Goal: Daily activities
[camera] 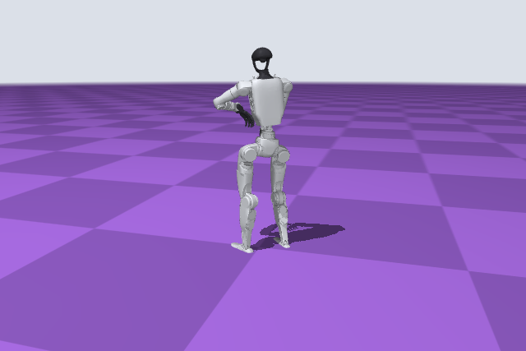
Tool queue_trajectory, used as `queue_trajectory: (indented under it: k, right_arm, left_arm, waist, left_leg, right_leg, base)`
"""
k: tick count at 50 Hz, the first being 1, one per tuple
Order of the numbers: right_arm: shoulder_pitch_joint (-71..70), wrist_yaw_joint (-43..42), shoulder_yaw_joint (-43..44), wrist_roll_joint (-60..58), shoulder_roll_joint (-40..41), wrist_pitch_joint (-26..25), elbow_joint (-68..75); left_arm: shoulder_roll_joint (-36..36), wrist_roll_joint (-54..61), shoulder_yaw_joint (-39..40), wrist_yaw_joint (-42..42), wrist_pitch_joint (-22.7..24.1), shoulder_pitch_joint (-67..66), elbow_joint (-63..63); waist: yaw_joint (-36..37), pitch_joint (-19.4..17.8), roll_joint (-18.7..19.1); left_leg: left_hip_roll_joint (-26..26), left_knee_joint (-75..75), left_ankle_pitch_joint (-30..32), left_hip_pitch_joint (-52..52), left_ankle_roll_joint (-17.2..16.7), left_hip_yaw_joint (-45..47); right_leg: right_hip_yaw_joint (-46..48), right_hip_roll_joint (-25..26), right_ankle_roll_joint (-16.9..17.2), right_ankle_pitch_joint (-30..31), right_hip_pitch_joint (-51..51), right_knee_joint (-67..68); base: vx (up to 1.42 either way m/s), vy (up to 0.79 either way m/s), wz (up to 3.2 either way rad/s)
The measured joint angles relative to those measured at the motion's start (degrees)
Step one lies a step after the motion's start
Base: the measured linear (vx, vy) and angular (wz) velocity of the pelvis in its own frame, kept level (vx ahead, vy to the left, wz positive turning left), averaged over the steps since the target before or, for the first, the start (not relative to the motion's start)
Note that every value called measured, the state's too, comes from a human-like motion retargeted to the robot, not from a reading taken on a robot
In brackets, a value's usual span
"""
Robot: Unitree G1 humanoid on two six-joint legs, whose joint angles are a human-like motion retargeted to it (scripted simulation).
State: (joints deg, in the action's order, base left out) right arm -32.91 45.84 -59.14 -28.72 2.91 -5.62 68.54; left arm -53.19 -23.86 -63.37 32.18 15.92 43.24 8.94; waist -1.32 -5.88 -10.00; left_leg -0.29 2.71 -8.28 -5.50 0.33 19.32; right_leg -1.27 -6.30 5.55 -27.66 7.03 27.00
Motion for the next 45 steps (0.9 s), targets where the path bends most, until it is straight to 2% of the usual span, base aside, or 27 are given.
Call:
queue_trajectory:
  k: [15, 23, 35, 40, 45]
  right_arm:
    - [-4.7, 6.9, -8.4, -6.4, 2.5, 1.3, -2.9]
    - [-7.4, 11.4, -9.8, -9.2, 3.8, 1.3, -4.5]
    - [-11.8, 16.8, -8.7, -12.2, 5.5, 1.1, -6.2]
    - [-12.6, 17.2, -6.9, -12.3, 5.1, 1.0, -6.6]
    - [-12.8, 16.2, -4.3, -11.8, 3.7, 0.8, -6.3]
  left_arm:
    - [-0.3, 2.8, -7.9, 8.3, -0.9, 2.8, 1.1]
    - [-3.1, 4.2, -7.7, 13.2, -2.5, 0.4, 0.7]
    - [-7.3, 3.8, 2.2, 13.7, -3.6, -9.5, 1.0]
    - [-6.3, 4.3, 8.5, 12.0, -3.9, -15.1, 1.0]
    - [-2.4, 4.5, 15.6, 9.8, -4.1, -20.4, 2.0]
  waist:
    - [-4.9, 3.8, -3.2]
    - [-5.1, 5.6, -4.4]
    - [-3.4, 6.9, -4.1]
    - [-2.2, 6.7, -3.7]
    - [-1.4, 6.5, -3.1]
  left_leg:
    - [1.4, 0.0, 1.9, -1.9, 3.3, 9.8]
    - [1.9, 0.1, 3.3, -2.3, 5.3, 15.6]
    - [3.1, -0.1, 4.6, -2.1, 7.5, 22.4]
    - [3.2, -0.1, 5.3, -2.2, 8.4, 24.5]
    - [3.0, 0.0, 5.8, -2.5, 9.3, 26.1]
  right_leg:
    - [-9.4, 3.8, 5.5, 5.9, 2.7, -5.4]
    - [-14.6, 6.1, 9.1, 11.0, 4.1, -10.1]
    - [-19.9, 10.6, 9.4, 20.5, 4.3, -20.2]
    - [-21.3, 11.8, 9.4, 24.3, 3.8, -24.0]
    - [-22.3, 12.6, 9.4, 27.4, 3.4, -27.1]
  base:
    - [-0.08, 0.0, -0.97]
    - [-0.08, 0.0, -1.09]
    - [-0.07, -0.02, -0.94]
    - [-0.06, -0.02, -0.77]
    - [-0.05, -0.01, -0.67]
